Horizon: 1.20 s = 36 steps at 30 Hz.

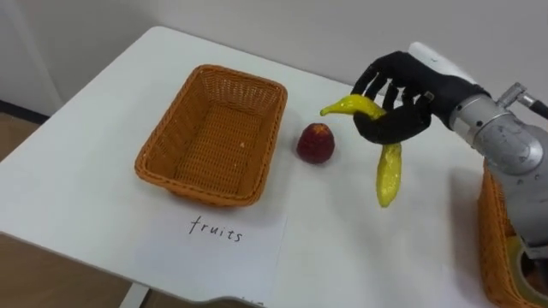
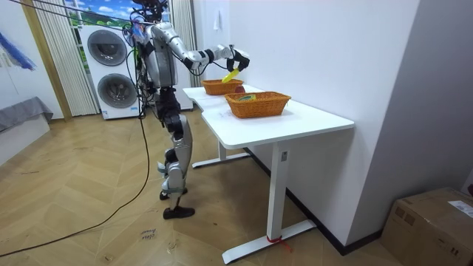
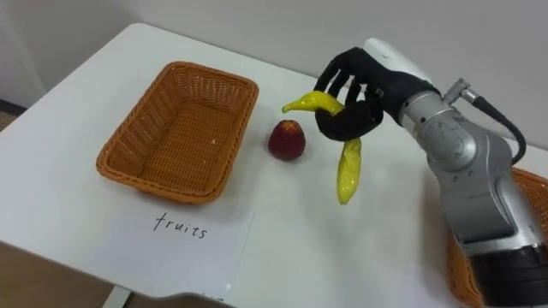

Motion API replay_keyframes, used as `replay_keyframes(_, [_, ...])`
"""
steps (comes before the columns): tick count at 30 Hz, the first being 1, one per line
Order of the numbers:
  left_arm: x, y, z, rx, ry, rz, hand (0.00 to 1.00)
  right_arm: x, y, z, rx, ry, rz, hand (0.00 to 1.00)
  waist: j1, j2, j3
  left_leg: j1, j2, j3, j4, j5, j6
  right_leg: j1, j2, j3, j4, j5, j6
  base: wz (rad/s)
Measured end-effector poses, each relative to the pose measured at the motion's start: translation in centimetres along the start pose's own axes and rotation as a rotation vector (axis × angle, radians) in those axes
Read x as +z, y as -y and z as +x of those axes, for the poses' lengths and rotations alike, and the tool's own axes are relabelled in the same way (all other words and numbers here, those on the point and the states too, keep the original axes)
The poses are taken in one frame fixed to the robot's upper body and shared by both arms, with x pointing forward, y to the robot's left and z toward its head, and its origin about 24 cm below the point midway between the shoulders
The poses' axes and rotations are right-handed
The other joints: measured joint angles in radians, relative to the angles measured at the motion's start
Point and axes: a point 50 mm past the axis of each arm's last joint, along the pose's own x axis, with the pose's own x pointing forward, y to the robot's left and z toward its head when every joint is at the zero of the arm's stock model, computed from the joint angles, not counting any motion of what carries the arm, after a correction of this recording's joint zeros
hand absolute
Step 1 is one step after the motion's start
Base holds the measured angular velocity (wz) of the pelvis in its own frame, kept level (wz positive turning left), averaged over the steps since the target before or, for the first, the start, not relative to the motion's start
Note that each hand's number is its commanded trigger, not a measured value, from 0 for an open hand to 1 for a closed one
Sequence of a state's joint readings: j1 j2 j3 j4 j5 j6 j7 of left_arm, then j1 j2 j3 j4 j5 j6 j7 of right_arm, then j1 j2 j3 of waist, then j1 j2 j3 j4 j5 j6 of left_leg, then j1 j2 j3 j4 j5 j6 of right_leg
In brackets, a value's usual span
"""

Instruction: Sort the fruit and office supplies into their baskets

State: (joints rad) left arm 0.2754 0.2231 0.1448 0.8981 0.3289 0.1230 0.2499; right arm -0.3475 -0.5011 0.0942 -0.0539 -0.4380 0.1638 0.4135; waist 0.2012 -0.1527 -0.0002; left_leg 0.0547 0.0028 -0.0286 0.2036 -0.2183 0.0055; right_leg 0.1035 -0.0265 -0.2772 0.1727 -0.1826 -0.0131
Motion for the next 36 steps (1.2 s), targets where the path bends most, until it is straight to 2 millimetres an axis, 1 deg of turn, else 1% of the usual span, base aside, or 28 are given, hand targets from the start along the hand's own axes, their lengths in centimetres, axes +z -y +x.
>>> replay_keyframes(3, [0.0, 0.3, -0.1, -0.008, -0.003, -0.004, 0.0, 0.7, 0.6, 0.2, -0.021, 0.024, -0.009, 1.0, 0.009, -0.003, 0.0011, 0.003, 0.0, -0.002, -0.005, 0.0, 0.0, 0.005, 0.001, 0.0, -0.001, 0.0, 0.0, 0.0])
replay_keyframes(4, [0.0, 0.3, -0.1, -0.009, 0.0, -0.004, 0.0, 0.8, 0.8, 0.3, -0.033, 0.03, -0.012, 1.0, 0.027, -0.004, 0.0016, 0.006, 0.001, 0.0, -0.005, 0.0, 0.0, 0.005, 0.002, 0.0, -0.002, 0.0, 0.0, -0.03])
replay_keyframes(5, [0.1, 0.3, -0.1, -0.008, 0.002, -0.006, 0.0, 1.0, 0.8, 0.4, -0.036, 0.035, -0.012, 1.0, 0.032, -0.004, 0.0017, 0.006, 0.001, 0.0, -0.005, 0.0, 0.0, 0.006, 0.002, 0.0, -0.002, 0.0, 0.0, 0.0])
replay_keyframes(6, [0.2, 0.3, -0.1, -0.008, 0.003, -0.007, 0.0, 1.6, 0.8, 0.7, -0.036, 0.055, -0.02, 1.0, 0.035, -0.004, 0.0023, 0.007, 0.001, -0.003, -0.006, 0.0, 0.0, 0.007, 0.002, -0.001, -0.001, 0.0, 0.0, 0.0])
replay_keyframes(7, [0.1, 0.3, -0.1, -0.008, 0.003, -0.007, 0.0, 2.3, 0.7, 1.0, -0.027, 0.08, -0.036, 1.0, 0.039, -0.004, 0.0045, 0.008, 0.001, -0.005, -0.006, 0.0, 0.0, 0.008, 0.002, -0.001, -0.001, 0.0, 0.0, 0.05])
replay_keyframes(8, [0.2, 0.3, -0.1, -0.007, 0.004, -0.006, 0.0, 2.6, 0.7, 1.2, -0.022, 0.09, -0.041, 1.0, 0.041, -0.006, 0.0056, 0.007, 0.001, -0.006, -0.006, 0.0, -0.001, 0.008, 0.002, -0.002, -0.001, 0.0, 0.0, 0.03])
replay_keyframes(10, [0.4, 0.1, 0.0, -0.001, 0.013, -0.007, 0.0, 3.5, 0.4, 1.6, -0.007, 0.119, -0.057, 1.0, 0.054, -0.016, 0.0098, 0.004, 0.0, -0.012, -0.006, 0.0, -0.001, 0.008, 0.002, -0.003, -0.002, 0.0, 0.0, 0.07])
replay_keyframes(11, [0.5, 0.1, 0.0, 0.0, 0.016, -0.007, 0.0, 3.7, 0.3, 1.6, -0.006, 0.124, -0.059, 1.0, 0.057, -0.02, 0.0102, 0.003, -0.001, -0.015, -0.006, 0.0, -0.001, 0.008, 0.002, -0.006, -0.002, 0.0, 0.0, 0.11])
replay_keyframes(13, [0.5, 0.1, 0.0, 0.0, 0.017, -0.007, 0.0, 4.7, 0.0, 2.1, 0.008, 0.153, -0.077, 1.0, 0.073, -0.031, 0.0097, -0.005, -0.001, -0.019, -0.006, 0.0, -0.001, 0.002, 0.002, -0.017, -0.002, 0.0, 0.0, 0.07])
replay_keyframes(15, [0.6, 0.1, 0.0, 0.0, 0.02, -0.007, 0.0, 5.2, -0.2, 2.2, 0.011, 0.171, -0.074, 1.0, 0.084, -0.037, 0.0094, -0.01, -0.003, -0.031, -0.004, 0.001, 0.0, 0.001, 0.001, -0.027, -0.002, 0.0, 0.0, 0.14])
replay_keyframes(16, [0.7, 0.1, 0.0, 0.001, 0.022, -0.008, 0.0, 5.3, -0.4, 2.2, 0.016, 0.173, -0.075, 1.0, 0.1, -0.039, 0.0083, -0.009, -0.003, -0.034, 0.0, 0.001, 0.0, 0.002, 0.001, -0.027, -0.002, 0.0, 0.0, 0.15])
replay_keyframes(19, [1.0, 0.0, 0.1, 0.001, 0.029, -0.009, 0.0, 5.4, -0.7, 2.3, 0.023, 0.175, -0.076, 1.0, 0.135, -0.043, 0.0106, -0.01, -0.005, -0.042, 0.001, 0.002, 0.001, 0.003, -0.001, -0.028, -0.002, 0.0, 0.0, 0.09])
replay_keyframes(20, [1.0, 0.0, 0.1, 0.001, 0.029, -0.008, 0.0, 5.4, -0.8, 2.4, 0.024, 0.177, -0.076, 1.0, 0.139, -0.044, 0.0111, -0.009, -0.005, -0.044, 0.002, 0.002, 0.001, 0.003, -0.001, -0.028, -0.002, 0.0, 0.0, 0.09])
replay_keyframes(21, [1.0, 0.0, 0.1, 0.001, 0.028, -0.009, 0.0, 5.6, -1.2, 2.5, 0.027, 0.184, -0.07, 1.0, 0.144, -0.046, 0.0131, -0.009, -0.006, -0.049, 0.003, 0.002, 0.002, 0.004, -0.002, -0.031, -0.003, 0.0, 0.0, 0.12])
replay_keyframes(22, [1.0, 0.0, 0.1, 0.0, 0.027, -0.009, 0.0, 5.8, -1.4, 2.6, 0.026, 0.188, -0.057, 1.0, 0.147, -0.046, 0.0184, -0.009, -0.008, -0.057, 0.003, 0.003, 0.003, 0.007, -0.004, -0.035, -0.004, 0.0, 0.001, 0.14])
replay_keyframes(24, [1.1, 0.0, 0.1, -0.002, 0.029, -0.01, 0.0, 5.8, -1.6, 2.8, 0.018, 0.188, -0.04, 1.0, 0.158, -0.049, 0.022, -0.01, -0.012, -0.06, 0.003, 0.004, 0.004, 0.008, -0.007, -0.038, -0.005, -0.003, 0.005, 0.1])
replay_keyframes(28, [1.0, 0.0, 0.1, -0.004, 0.026, -0.01, 0.0, 6.1, -1.8, 2.9, -0.002, 0.198, -0.016, 1.0, 0.168, -0.049, 0.0227, -0.011, -0.017, -0.073, 0.003, 0.006, 0.007, 0.014, -0.012, -0.054, -0.004, -0.003, 0.005, 0.09])
replay_keyframes(29, [0.9, 0.0, 0.1, -0.004, 0.026, -0.011, 0.0, 6.1, -1.9, 2.9, -0.002, 0.198, -0.015, 1.0, 0.169, -0.048, 0.0228, -0.012, -0.017, -0.072, 0.002, 0.006, 0.007, 0.015, -0.012, -0.055, -0.003, -0.003, 0.005, 0.0])
replay_keyframes(31, [1.1, 0.0, 0.1, -0.003, 0.03, -0.013, 0.0, 6.1, -2.2, 3.0, 0.004, 0.199, -0.017, 1.0, 0.186, -0.048, 0.0229, -0.011, -0.017, -0.072, -0.002, 0.005, 0.007, 0.016, -0.011, -0.055, -0.003, -0.003, 0.006, 0.0])
replay_keyframes(34, [1.3, 0.0, 0.2, -0.002, 0.035, -0.008, 0.0, 6.2, -2.8, 3.5, 0.033, 0.196, -0.032, 1.0, 0.192, -0.048, 0.0232, -0.01, -0.016, -0.072, -0.005, 0.006, 0.006, 0.017, -0.01, -0.054, -0.004, -0.004, 0.006, 0.0])
replay_keyframes(36, [1.0, 0.1, 0.1, -0.004, 0.028, -0.005, 0.0, 6.2, -3.1, 3.6, 0.044, 0.191, -0.033, 1.0, 0.201, -0.047, 0.0234, -0.01, -0.016, -0.072, -0.005, 0.006, 0.006, 0.018, -0.01, -0.056, -0.004, -0.004, 0.006, 0.0])
